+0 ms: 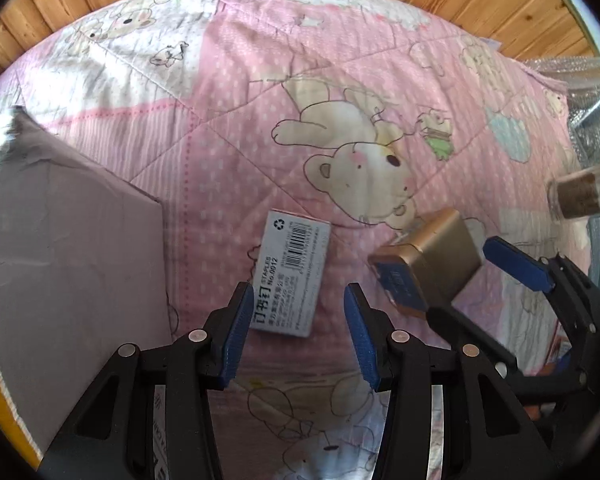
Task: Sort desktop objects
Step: 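Grasp the red-and-white staple box with the left tool while the right tool grasps the gold tin, then lift the staple box and gold tin and move them toward the cardboard box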
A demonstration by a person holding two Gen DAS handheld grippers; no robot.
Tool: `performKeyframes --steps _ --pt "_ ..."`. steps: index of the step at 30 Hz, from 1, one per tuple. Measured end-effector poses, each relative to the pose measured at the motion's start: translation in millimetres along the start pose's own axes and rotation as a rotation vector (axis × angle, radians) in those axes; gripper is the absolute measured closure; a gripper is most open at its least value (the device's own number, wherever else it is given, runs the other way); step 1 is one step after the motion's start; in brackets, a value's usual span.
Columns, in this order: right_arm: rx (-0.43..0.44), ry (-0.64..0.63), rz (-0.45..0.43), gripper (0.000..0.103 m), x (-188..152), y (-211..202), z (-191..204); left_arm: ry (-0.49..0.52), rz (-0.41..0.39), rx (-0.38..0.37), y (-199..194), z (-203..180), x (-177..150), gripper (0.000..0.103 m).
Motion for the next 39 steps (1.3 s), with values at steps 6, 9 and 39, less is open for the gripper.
performKeyframes --steps 6,9,39 --pt "-0.042 -0.069 0.018 0.031 -0.9 23.6 7.8 0.013 0.018 0.047 19.3 9.4 2.3 0.047" --pt "-0.03 -0.062 0.032 0.049 2.8 34.0 9.2 0.003 -0.017 0.037 16.9 10.3 6.3 0.047" --pt "0.027 0.224 0.051 0.05 -48.1 -15.5 -22.4 0.035 -0.113 -0.108 -40.4 -26.2 -28.4 0.089"
Point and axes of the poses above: each gripper's, at about its wrist camera, not at the fingertips, and y roughly the way its jaws point, z to its left, x to its top, the point moved 7 cm from there along y, roughly the way its jaws point, and after that the axes turned 8 degrees about -x, right-handed, at the moved point
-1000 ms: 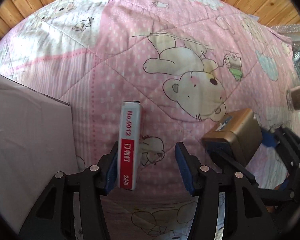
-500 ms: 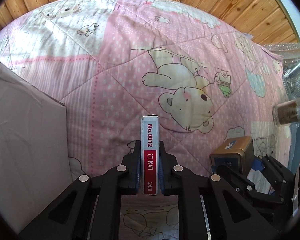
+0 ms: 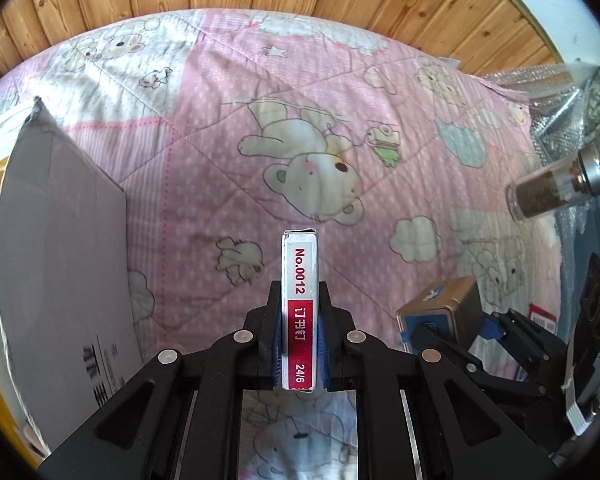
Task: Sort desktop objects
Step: 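Lift the staple box and gold tin and move them toward the cardboard box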
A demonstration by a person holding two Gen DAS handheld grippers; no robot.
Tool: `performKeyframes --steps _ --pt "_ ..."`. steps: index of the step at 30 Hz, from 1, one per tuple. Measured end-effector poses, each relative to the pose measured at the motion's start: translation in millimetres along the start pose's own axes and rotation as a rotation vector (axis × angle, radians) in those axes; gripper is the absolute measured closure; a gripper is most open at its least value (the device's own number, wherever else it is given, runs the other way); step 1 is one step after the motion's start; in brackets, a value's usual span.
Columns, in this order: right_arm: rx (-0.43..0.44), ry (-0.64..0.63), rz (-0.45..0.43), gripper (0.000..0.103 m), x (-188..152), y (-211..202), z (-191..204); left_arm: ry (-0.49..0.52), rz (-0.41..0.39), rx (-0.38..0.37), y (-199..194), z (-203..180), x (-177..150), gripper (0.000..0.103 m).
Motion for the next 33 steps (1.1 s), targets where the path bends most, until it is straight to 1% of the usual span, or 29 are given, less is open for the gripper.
performKeyframes --steps 3,9,15,33 --pt "-0.004 0.002 0.004 0.05 -9.3 -6.1 0.1 0.012 0.002 -0.014 -4.9 -8.7 -10.0 0.089" --pt "-0.009 -0.01 0.004 0.05 -24.7 -18.3 7.5 0.058 -0.014 -0.014 -21.2 -22.3 -29.0 0.089" --pt "-0.013 -0.042 -0.003 0.05 -34.4 -30.2 20.8 0.082 -0.039 -0.022 -38.6 -28.5 -44.1 0.089" --pt "-0.024 -0.126 -0.034 0.05 -53.8 -63.8 54.9 0.089 -0.093 -0.091 -81.1 -42.4 -78.1 0.089"
Point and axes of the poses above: each gripper's, at about its wrist camera, not at the fingertips, and y roughly the way its jaws point, z to its left, x to its top, the point moved 7 cm from there along y, roughly the way its jaws point, and after that the axes turned 8 degrees about -x, right-handed, at the moved point
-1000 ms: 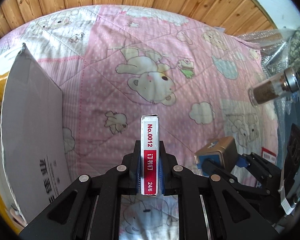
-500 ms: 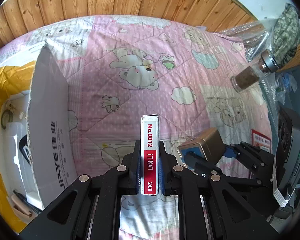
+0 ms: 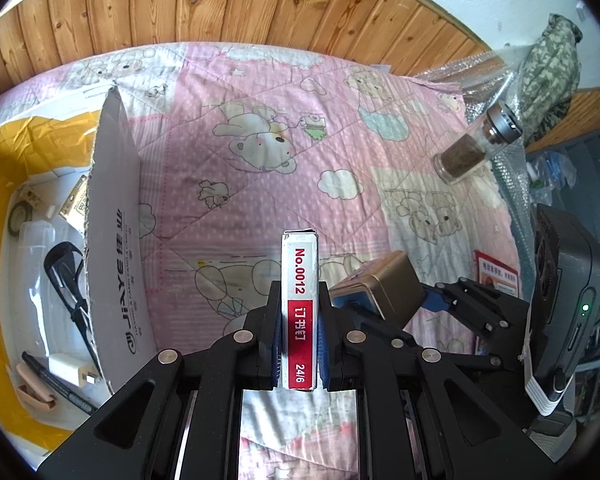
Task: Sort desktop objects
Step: 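Lift the staple box and gold tin and move them toward the cardboard box, then carry the staple box and gold tin over the cardboard box with both tools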
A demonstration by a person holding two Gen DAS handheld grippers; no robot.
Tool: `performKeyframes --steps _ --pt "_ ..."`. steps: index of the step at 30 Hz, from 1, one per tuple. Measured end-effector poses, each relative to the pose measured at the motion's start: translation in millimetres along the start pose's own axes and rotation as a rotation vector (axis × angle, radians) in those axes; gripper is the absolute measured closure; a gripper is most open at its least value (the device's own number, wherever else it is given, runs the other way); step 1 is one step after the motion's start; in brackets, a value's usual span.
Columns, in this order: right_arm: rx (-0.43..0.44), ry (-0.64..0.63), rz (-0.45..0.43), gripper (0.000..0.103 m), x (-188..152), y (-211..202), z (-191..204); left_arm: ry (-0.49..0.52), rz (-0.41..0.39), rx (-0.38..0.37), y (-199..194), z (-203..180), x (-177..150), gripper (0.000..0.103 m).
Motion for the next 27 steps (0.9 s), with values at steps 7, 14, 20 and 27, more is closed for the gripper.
performKeyframes --steps 7,14,20,27 --pt "0.0 -0.031 -0.026 0.05 4.5 -12.6 11.2 0.028 -0.036 0.009 -16.7 -6.1 -1.8 0.089" --pt "-0.014 -0.086 -0.063 0.05 12.1 -30.4 25.4 0.022 -0.072 0.008 -35.1 -2.9 -1.6 0.089" --pt "-0.019 -0.145 -0.095 0.05 19.7 -45.0 41.5 -0.008 -0.099 0.011 -49.5 8.5 -5.6 0.089" --pt "-0.014 -0.212 -0.133 0.05 31.5 -59.1 65.3 -0.065 -0.133 0.029 -66.4 31.3 -10.0 0.089"
Point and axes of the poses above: each gripper's, at about its wrist camera, not at the fingertips, and y roughly the way its jaws point, z to its left, x to its top, the point moved 7 cm from there along y, roughly the way its jaws point, and after that the axes turned 8 degrees about -x, right-handed, at the moved point
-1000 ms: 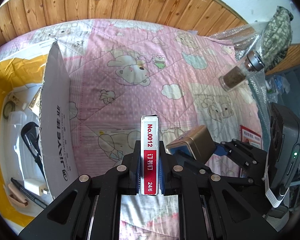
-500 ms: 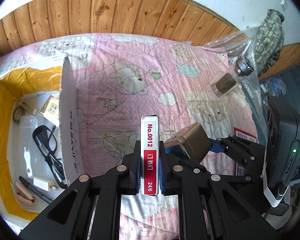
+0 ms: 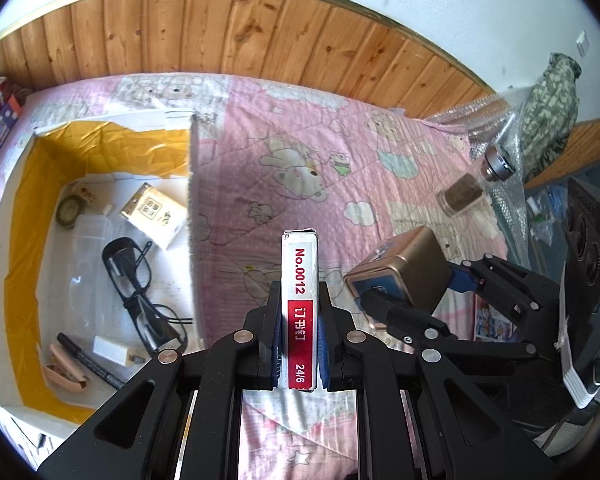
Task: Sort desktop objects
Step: 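Carry the staple box and gold tin over the cardboard box with both tools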
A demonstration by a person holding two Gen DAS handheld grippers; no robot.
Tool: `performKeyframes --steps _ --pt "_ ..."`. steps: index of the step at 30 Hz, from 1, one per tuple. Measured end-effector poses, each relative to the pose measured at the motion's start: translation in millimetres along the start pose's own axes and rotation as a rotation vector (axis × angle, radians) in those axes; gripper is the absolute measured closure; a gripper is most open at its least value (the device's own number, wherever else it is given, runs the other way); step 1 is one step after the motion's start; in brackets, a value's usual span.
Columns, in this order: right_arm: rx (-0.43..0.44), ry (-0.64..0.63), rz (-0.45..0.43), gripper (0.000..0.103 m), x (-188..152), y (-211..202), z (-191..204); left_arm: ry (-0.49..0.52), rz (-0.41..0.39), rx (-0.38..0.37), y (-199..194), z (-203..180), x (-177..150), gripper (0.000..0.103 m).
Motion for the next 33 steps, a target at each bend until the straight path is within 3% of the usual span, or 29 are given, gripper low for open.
performKeyframes --steps 33 --pt "0.125 -0.262 -0.086 0.05 56.6 -13.5 103.4 -0.291 -0.137 0.115 -72.7 130.6 -6.5 0.089"
Point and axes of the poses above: each gripper's, at about its wrist camera, not at the fingertips, and y roughly the way its jaws point, z to its left, x to its top, the point moved 7 cm from there along y, roughly the way its jaws point, and after that the axes turned 8 degrees about -x, right-handed, at the moved point
